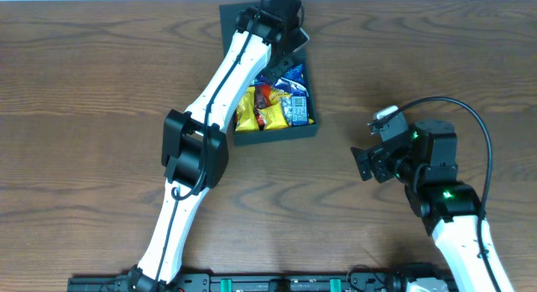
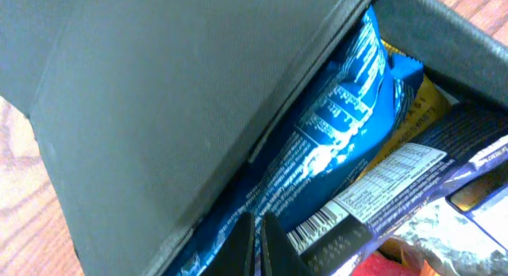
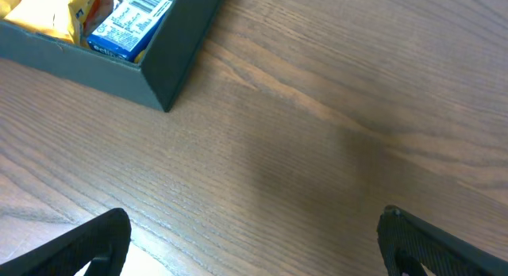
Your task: Pack container
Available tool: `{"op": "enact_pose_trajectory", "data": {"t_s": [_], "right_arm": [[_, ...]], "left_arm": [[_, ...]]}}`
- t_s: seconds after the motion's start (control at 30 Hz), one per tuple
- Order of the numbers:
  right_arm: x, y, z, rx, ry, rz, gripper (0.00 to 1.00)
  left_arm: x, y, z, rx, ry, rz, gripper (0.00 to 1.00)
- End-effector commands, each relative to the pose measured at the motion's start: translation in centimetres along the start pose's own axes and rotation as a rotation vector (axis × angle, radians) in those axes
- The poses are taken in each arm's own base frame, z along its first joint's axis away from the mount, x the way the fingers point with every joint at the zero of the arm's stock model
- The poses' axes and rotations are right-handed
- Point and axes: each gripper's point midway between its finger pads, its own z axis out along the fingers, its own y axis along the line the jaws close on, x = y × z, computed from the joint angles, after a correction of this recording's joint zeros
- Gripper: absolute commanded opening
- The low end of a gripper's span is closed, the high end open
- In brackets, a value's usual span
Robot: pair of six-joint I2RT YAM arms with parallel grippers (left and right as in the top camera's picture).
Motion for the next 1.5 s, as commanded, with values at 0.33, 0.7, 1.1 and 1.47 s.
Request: {"op": "enact_pose_trajectory", "data": {"t_s": [0.33,0.7,1.1,1.47], "right_arm": [[0.0,-0.1,0.0,-0.004,-0.004,-0.005,0.99],[0.0,-0.1,0.0,-0.004,-0.004,-0.005,0.99],[0.0,-0.1,0.0,-0.004,-0.004,-0.005,0.99],[0.0,-0.1,0.0,-0.004,-0.004,-0.005,0.99]], "left_arm": [[0.5,-0.3,-2.9,0.004,0.010,-0.036,0.06],[1.6,-2.6,-3.3,0.047,0.075,-0.038,0.06],[2.0,-3.2,-3.1,0.065,0.092,-0.040,0.06],[2.6,-2.9,-1.4,0.033,0.124,-0.034,0.06]]}}
